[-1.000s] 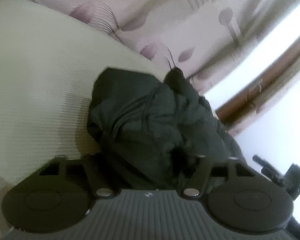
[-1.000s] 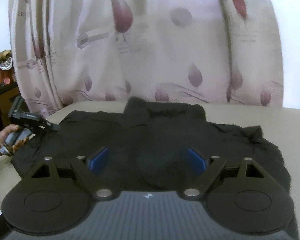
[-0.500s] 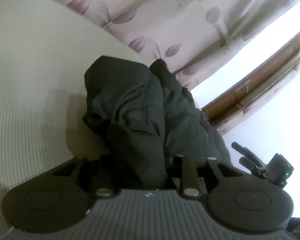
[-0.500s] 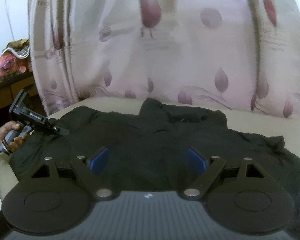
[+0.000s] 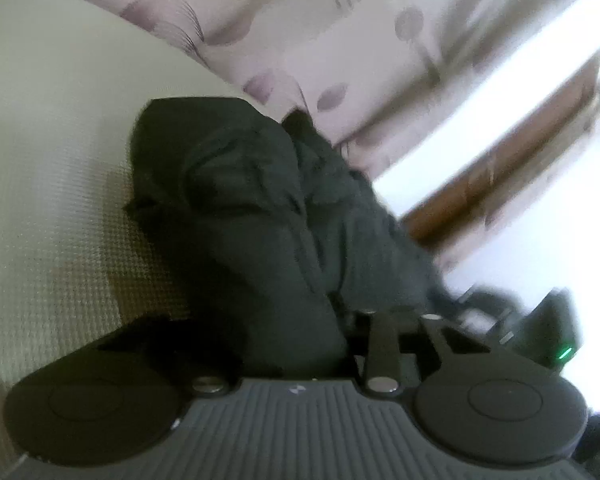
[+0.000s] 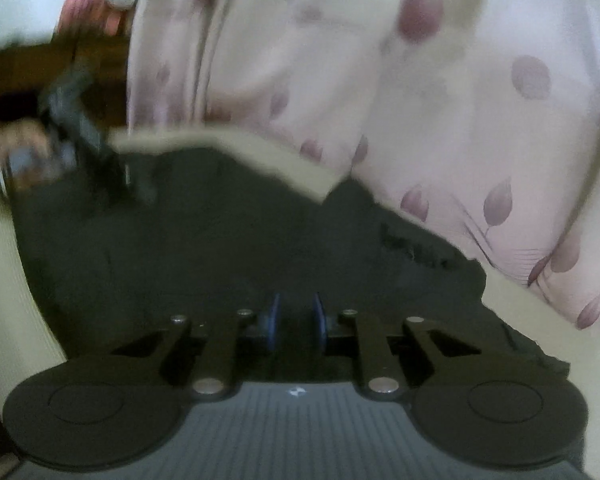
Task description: Fold large clothes
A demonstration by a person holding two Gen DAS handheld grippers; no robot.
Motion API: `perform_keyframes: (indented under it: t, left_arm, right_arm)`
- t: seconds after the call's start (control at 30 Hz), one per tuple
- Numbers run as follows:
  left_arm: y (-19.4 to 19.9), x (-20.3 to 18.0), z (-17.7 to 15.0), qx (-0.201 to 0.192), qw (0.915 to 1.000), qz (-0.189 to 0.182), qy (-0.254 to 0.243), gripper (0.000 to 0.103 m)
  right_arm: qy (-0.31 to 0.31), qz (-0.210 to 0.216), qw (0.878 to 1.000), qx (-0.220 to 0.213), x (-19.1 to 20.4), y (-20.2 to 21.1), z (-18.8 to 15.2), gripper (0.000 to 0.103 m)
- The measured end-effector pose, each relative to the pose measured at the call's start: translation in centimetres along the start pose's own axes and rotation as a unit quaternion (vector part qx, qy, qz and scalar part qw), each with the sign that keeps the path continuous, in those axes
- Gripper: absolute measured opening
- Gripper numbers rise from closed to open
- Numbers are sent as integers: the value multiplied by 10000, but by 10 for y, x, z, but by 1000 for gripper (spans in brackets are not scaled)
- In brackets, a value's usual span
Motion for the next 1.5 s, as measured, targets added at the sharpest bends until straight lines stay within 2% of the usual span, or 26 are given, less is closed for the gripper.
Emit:
perform_keyframes:
  t: [0.07,0.2,0.33,0.43,0.57,0.67,0.73,0.8,0.83,0.9,0.93,1.0,1.03,1.07,1.1,1.13,1.2,1.23,1.3,1.4,1.47,1.5]
  left_arm:
    - [9,-10,3,-170,9996,-38,241,26]
    - [22,-48,15,-298,9987,104,395,23]
    - [21,-110,30,-264,9987,141,423,23]
    - [3,-165,35,-97,9993,238,278,23]
    - [-51,-224,38,229,9978,470,400,23]
    - [-100,-252,35,387,9963,631,429,24]
    - [-130,-262,29,479,9954,664,505,24]
    - [-155,-271,28,488,9954,675,481,24]
    - [-163,-272,26,497,9953,651,511,24]
    - [-178,-275,22,479,9952,515,681,25]
    - [-185,-275,20,475,9951,384,775,29]
    - [-196,-276,6,560,9935,167,976,31]
    - [-205,-277,1,598,9929,79,1027,37]
    - [-214,-282,-2,652,9925,-27,1031,38]
    - [-223,-285,-8,717,9923,-89,1002,39]
    - [-231,-286,-14,739,9924,-160,974,43]
    - [-246,-295,-20,766,9930,-552,708,52]
    - [-251,-297,-22,741,9926,-748,607,52]
    - [-254,-300,-22,544,9901,-1165,572,52]
    - [-252,-301,-26,232,9851,-1666,359,53]
    - [-248,-299,-34,-11,9803,-1955,292,53]
    - [-244,-295,-37,-257,9766,-2103,366,53]
  right_arm:
    - [-628,219,9978,79,-1,-14,-13,15]
    - [-1399,299,9897,-43,-4,-22,-18,15]
    - [-2141,527,9752,-167,-4,-23,-21,15]
    - [-2636,617,9622,-292,-3,-26,-25,15]
    - [-3312,706,9400,-412,-8,-26,-28,15]
    - [-4028,997,9085,-496,-16,-25,-35,15]
    - [-4488,1296,8826,-526,-27,-22,-43,15]
    - [-4945,1425,8559,-505,-40,-12,-54,14]
    - [-5103,1438,8463,-523,-46,-4,-59,13]
    - [-5234,1437,8373,-657,-56,15,-72,13]
    - [-5295,1522,8314,-722,-59,23,-80,13]
    - [-5416,1818,8179,-679,-58,27,-95,13]
    - [-5544,2024,8042,-702,-57,25,-103,13]
    - [-5697,2155,7896,-743,-57,23,-109,13]
    - [-5800,2226,7798,-773,-57,21,-112,13]
    - [-5863,2288,7728,-811,-58,20,-114,13]
    - [-5884,2396,7677,-838,-60,19,-116,12]
    - [-5906,2491,7634,-793,-61,19,-118,12]
    - [-5919,2489,7639,-649,-65,24,-122,11]
    - [-5816,2199,7801,-701,-77,54,-137,13]
    - [-5708,1822,7953,-922,-91,84,-148,18]
    - [-5655,1567,8032,-1025,-101,99,-153,20]
Point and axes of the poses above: each gripper's, at about its wrist camera, not at the fingertips, and y roughly against the way its jaws point, x to its left, z to its top, the point moved 9 cm from there along -y, roughly the way its jaws point, and after that the axes turned 2 degrees about -y, right-handed, at the moved point
